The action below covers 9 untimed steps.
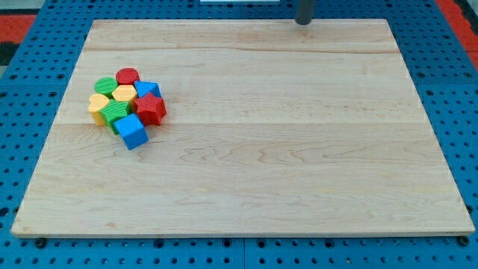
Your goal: Separate the red circle and yellow heart from the group of blocks
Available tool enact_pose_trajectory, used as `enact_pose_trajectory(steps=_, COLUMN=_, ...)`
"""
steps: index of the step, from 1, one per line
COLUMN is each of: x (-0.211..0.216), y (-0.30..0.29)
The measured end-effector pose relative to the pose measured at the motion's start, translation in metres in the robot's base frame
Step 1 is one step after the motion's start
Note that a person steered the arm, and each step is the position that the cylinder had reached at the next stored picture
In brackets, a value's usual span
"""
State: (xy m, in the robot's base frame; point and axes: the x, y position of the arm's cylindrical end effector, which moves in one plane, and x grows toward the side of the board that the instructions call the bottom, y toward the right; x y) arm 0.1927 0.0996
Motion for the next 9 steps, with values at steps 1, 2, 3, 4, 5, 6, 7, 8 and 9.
enact_pose_trajectory(steps=1, x=0.013, y=-0.026)
enact_pose_trajectory(steps=2, x=0.046, y=-0.079)
enact_pose_trajectory(steps=3, x=0.061, y=-0.155)
enact_pose_trajectory(steps=4, x=0.078, y=-0.233)
enact_pose_trajectory(steps=5, x=0.091, y=-0.314)
enact_pose_trajectory(steps=6, x=0.114, y=-0.364)
enact_pose_trajectory(steps=7, x=0.158, y=-0.387)
enact_pose_trajectory(steps=8, x=0.177, y=-0.358)
enact_pose_trajectory(steps=9, x=0.18, y=-0.305)
